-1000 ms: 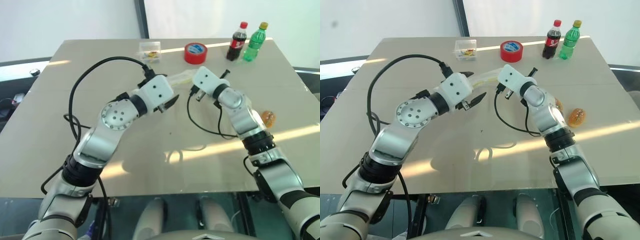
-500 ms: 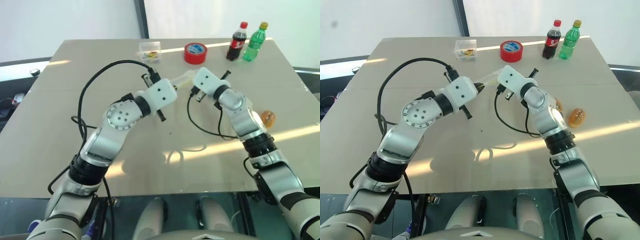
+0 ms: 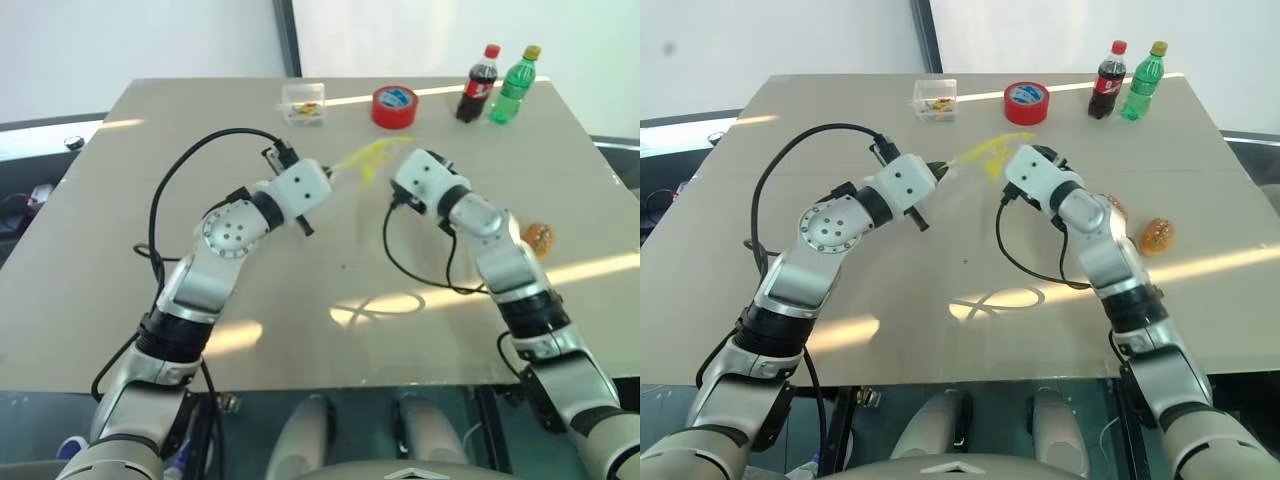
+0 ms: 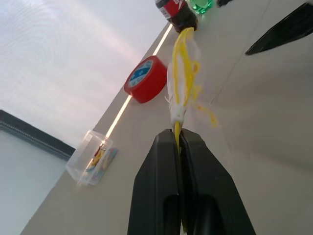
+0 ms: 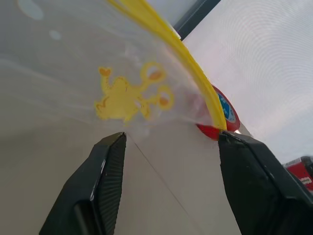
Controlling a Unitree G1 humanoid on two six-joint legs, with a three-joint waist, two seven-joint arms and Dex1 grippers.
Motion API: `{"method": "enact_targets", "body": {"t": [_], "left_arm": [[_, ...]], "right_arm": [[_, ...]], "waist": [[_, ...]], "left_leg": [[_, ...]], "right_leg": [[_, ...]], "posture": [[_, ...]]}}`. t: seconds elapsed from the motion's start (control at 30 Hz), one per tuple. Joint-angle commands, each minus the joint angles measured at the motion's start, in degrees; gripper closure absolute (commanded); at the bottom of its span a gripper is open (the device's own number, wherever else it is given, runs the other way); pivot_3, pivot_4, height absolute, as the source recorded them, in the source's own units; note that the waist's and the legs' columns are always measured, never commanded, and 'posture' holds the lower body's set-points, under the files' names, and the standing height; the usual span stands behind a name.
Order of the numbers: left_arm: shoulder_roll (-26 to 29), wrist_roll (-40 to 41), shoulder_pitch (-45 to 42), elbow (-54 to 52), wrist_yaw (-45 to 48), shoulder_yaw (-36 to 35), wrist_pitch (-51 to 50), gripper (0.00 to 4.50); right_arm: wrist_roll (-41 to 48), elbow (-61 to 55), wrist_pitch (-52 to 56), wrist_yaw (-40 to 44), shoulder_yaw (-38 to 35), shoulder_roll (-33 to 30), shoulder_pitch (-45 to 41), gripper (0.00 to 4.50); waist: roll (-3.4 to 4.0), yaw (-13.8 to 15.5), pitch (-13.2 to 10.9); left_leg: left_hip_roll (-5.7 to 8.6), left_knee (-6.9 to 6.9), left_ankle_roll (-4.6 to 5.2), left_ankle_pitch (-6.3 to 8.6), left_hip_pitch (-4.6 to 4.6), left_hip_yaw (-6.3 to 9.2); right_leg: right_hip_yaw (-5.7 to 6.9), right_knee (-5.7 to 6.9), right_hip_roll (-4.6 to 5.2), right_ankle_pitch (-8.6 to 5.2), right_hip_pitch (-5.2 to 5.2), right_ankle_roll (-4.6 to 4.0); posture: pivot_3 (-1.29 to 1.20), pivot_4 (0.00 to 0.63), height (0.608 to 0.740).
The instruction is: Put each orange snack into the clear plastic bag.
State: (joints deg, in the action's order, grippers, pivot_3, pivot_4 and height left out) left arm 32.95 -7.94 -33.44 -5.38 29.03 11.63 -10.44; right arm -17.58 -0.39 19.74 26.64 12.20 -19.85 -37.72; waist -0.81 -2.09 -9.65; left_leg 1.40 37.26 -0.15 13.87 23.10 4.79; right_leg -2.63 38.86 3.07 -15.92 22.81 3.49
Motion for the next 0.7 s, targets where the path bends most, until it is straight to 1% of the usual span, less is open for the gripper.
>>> {"method": "enact_targets", "body": {"t": [0.03,0.07,0.1,0.2,0.23,0.27,0.43,0.7], "left_arm": [[-0.1,-0.5,-0.1,-1.0,-0.2,-1.7,3.5,4.5],[-0.1,-0.4,0.3,-1.0,-0.1,-1.8,4.1,4.5],[0.0,-0.5,0.7,-1.0,0.0,-1.8,4.8,4.5],[0.2,-0.6,1.5,-1.4,0.3,-1.8,5.8,4.5],[0.2,-0.6,1.7,-1.4,0.4,-1.8,5.9,4.5],[0.1,-0.6,1.8,-1.6,0.5,-1.9,6.0,4.5],[0.1,-1.0,2.7,-2.6,0.7,-1.9,6.8,4.5],[-0.2,-1.3,3.9,-4.4,1.1,-1.9,6.4,4.5]], "right_arm": [[4.8,-9.5,6.0,1.3,-4.2,1.5,1.9,1.63],[6.8,-11.2,8.1,1.5,-5.0,2.7,2.4,2.15],[8.7,-12.4,10.0,1.3,-5.7,4.3,2.4,2.43],[11.4,-13.9,13.5,0.8,-6.0,7.4,1.3,4.0],[11.6,-13.9,14.0,0.6,-5.7,7.8,1.0,4.39],[11.9,-13.6,14.3,0.4,-5.3,8.3,0.6,4.46],[13.2,-10.9,14.3,-0.9,-4.1,10.5,-1.3,4.46],[14.2,-9.1,13.5,-1.2,-3.0,10.7,-2.6,4.46]], "waist": [[0.0,0.0,0.0],[0.0,0.0,0.0],[0.0,-0.2,0.0],[0.01,-0.5,0.0],[0.01,-0.4,0.0],[0.01,-0.3,0.0],[0.01,-0.2,0.0],[0.02,-0.2,0.0]], "left_leg": [[0.0,0.01,0.03,0.02,0.0,0.01],[0.0,0.01,0.14,0.08,0.0,0.02],[0.0,0.01,0.14,0.08,-0.01,0.02],[-0.03,-0.01,0.15,0.09,-0.09,-0.03],[-0.04,-0.01,0.15,0.09,-0.1,-0.01],[-0.03,-0.01,0.15,0.09,-0.1,0.0],[-0.01,0.03,0.15,0.09,-0.08,0.02],[0.0,0.02,0.15,0.09,-0.08,0.03]], "right_leg": [[0.01,0.0,0.01,0.0,0.0,0.0],[0.01,0.02,0.0,0.0,0.0,0.0],[0.01,0.03,0.0,0.0,0.0,0.0],[-0.03,0.1,-0.08,0.0,0.0,0.0],[-0.02,0.11,-0.09,0.0,0.0,0.0],[0.0,0.11,-0.09,0.0,-0.01,0.0],[0.01,0.08,-0.04,0.0,-0.02,0.0],[0.02,0.09,-0.05,0.0,-0.02,0.0]], "posture": [[0.0,0.15,0.74],[0.0,0.15,0.74],[0.0,0.15,0.74],[0.0,0.15,0.74],[0.0,0.15,0.74],[0.0,0.15,0.74],[0.0,0.15,0.74],[0.0,0.15,0.74]]}}
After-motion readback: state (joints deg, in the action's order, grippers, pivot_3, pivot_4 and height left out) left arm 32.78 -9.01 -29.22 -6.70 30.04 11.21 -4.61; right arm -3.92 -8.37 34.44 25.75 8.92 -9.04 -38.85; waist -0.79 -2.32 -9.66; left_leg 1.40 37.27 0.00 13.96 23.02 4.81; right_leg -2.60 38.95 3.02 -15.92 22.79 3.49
